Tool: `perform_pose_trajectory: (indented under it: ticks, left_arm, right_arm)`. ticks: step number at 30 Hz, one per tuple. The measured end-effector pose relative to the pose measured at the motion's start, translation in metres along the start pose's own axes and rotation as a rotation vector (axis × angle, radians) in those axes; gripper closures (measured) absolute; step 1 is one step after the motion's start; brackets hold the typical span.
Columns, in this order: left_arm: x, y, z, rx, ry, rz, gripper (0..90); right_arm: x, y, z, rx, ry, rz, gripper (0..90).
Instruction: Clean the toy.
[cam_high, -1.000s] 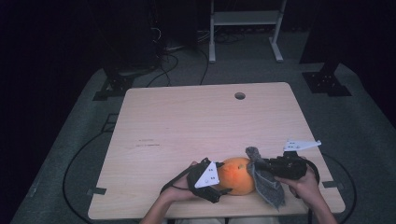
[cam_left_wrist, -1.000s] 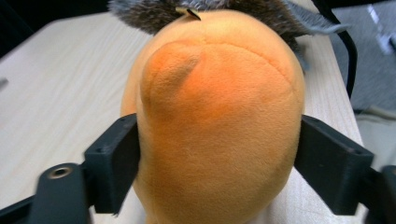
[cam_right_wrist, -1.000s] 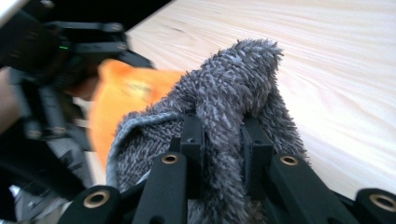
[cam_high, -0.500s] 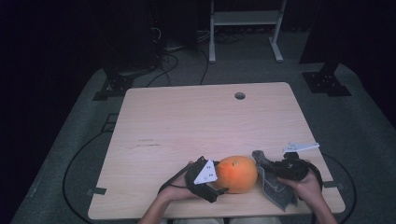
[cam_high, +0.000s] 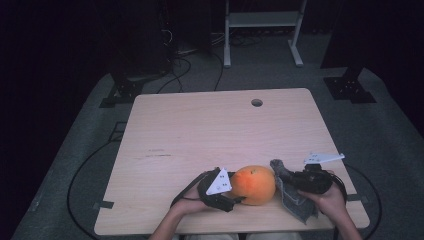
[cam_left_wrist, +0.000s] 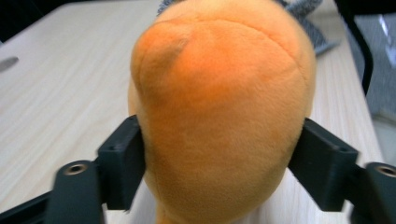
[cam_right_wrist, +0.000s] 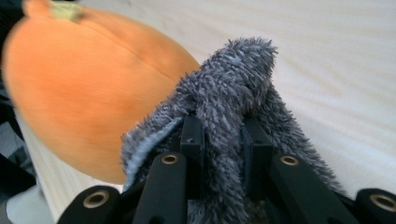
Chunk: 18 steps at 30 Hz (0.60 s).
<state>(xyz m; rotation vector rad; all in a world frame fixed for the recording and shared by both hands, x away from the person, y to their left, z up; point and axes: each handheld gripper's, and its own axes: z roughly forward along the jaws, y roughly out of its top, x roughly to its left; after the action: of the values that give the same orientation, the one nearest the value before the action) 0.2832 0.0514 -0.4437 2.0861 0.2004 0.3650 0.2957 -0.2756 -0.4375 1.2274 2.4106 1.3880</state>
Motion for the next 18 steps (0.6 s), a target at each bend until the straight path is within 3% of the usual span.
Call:
perform_pose_trajectory:
  ticks: [1,2,3,4,6,8,10,11,15,16,17,18]
  left_arm:
    - [0.000,0.006,-0.002,-0.040,0.035,-0.014,29.4]
    - [0.000,0.006,-0.002,-0.040,0.035,-0.014,29.6]
    - [0.000,0.015,-0.005,-0.041,0.088,-0.007,29.7]
    - [0.000,0.019,-0.007,-0.044,0.104,-0.007,29.8]
    - [0.000,0.021,-0.008,-0.034,0.108,-0.004,29.7]
    - [-0.001,0.027,-0.010,-0.003,0.099,0.029,29.6]
    - [-0.002,0.028,-0.010,0.004,0.092,0.044,29.6]
    - [-0.007,0.030,-0.009,0.001,0.070,0.065,29.6]
    - [-0.010,0.026,-0.005,0.038,0.059,0.086,26.0]
    - [-0.008,0.023,-0.004,0.027,0.038,0.066,19.7]
    - [-0.006,0.020,-0.004,0.011,0.023,0.041,19.7]
    - [0.001,0.017,-0.006,-0.045,-0.011,-0.030,16.0]
  right_arm:
    - [0.006,0.007,-0.008,-0.051,-0.001,-0.017,73.9]
    - [0.010,0.012,-0.012,-0.079,0.004,-0.027,73.9]
    - [0.016,0.017,-0.016,-0.108,0.009,-0.043,73.9]
    - [0.022,0.022,-0.019,-0.134,0.017,-0.058,74.1]
    - [0.030,0.027,-0.022,-0.157,0.031,-0.075,74.1]
    - [0.056,0.041,-0.023,-0.205,0.094,-0.141,74.1]
    - [0.071,0.049,-0.019,-0.219,0.100,-0.185,74.1]
    - [0.077,0.051,-0.014,-0.206,0.100,-0.202,74.1]
    - [0.076,0.047,0.002,-0.142,0.064,-0.211,74.2]
    - [0.066,0.038,0.010,-0.135,0.095,-0.171,74.3]
    - [0.066,0.038,0.010,-0.135,0.095,-0.171,74.3]
    - [0.056,0.032,0.011,-0.142,0.104,-0.133,74.3]
